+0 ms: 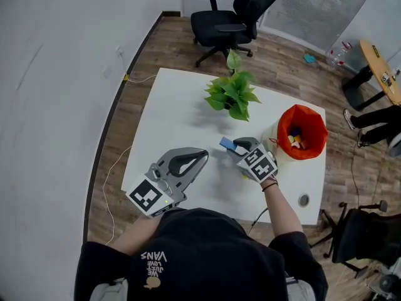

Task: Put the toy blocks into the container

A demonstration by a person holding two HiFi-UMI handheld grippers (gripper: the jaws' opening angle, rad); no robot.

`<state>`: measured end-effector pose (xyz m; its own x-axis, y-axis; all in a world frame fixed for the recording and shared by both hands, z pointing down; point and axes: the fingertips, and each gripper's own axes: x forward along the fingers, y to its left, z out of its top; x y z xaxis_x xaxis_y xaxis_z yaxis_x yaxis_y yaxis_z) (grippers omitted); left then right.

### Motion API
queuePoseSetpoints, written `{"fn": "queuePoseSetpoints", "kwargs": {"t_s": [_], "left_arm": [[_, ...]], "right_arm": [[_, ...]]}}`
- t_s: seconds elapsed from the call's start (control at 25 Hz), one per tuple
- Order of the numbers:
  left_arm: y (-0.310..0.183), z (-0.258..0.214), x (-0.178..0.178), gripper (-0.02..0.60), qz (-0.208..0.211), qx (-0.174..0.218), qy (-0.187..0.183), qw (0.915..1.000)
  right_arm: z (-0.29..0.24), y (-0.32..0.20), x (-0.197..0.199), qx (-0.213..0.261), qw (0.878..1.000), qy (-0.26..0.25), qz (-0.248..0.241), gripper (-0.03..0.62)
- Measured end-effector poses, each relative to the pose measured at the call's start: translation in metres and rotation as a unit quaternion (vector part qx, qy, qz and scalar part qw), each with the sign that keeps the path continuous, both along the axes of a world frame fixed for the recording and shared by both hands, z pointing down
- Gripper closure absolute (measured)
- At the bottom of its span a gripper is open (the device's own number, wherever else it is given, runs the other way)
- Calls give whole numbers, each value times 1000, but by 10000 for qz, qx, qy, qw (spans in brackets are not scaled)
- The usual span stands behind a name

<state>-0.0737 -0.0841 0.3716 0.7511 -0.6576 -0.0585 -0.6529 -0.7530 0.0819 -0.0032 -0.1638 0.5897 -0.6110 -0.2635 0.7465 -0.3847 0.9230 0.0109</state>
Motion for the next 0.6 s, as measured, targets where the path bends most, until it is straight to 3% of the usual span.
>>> {"fn": "queuePoseSetpoints", "kwargs": {"t_s": [0.6], "left_arm": [[-2, 3, 36, 571, 610, -88, 138, 9980]], "right_arm": [[-95, 9, 39, 491, 9932, -820, 668, 444]]}}
